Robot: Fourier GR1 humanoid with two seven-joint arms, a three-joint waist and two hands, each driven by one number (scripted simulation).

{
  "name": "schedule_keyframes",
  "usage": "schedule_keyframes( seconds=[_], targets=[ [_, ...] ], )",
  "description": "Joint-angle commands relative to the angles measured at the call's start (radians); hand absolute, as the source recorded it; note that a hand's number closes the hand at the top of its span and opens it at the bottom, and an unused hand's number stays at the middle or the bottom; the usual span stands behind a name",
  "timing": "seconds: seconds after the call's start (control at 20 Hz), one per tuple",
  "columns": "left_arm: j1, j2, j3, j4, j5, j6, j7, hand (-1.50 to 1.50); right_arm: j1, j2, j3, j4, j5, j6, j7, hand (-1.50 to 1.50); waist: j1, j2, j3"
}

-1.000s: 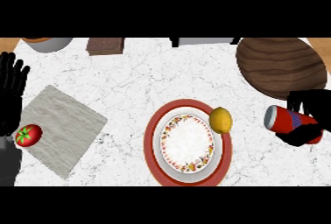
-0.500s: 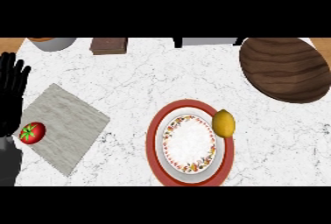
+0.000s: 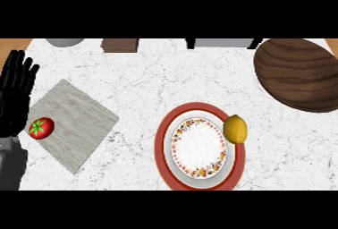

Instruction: Pick the can from the plate and place it in the bowl

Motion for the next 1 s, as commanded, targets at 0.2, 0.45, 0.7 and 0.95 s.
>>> schedule_keyframes(
  seconds=[0.2,0.45,0.7,0.95],
  targets=[
    [-0.043,-0.026,-0.049,0.013,-0.031,0.010,0.006,0.00,-0.095,-0.136,0.003,0.201,-0.089,0.257,-0.195,1.50,0.047,0.003,-0.007],
    [-0.058,-0.026,-0.062,0.021,-0.026,-0.009,0.014,0.00,-0.149,-0.117,0.094,0.232,-0.066,0.256,-0.200,1.50,0.068,0.002,-0.008],
    [-0.056,-0.013,-0.053,0.029,-0.025,-0.023,0.002,0.00,-0.234,-0.097,0.201,0.225,-0.025,0.258,-0.170,1.50,0.084,0.002,-0.010],
    [-0.062,-0.044,-0.070,0.030,-0.042,0.006,0.001,0.00,-0.289,0.021,0.306,0.240,0.020,0.202,-0.168,1.50,0.065,-0.003,-0.010]
  ],
)
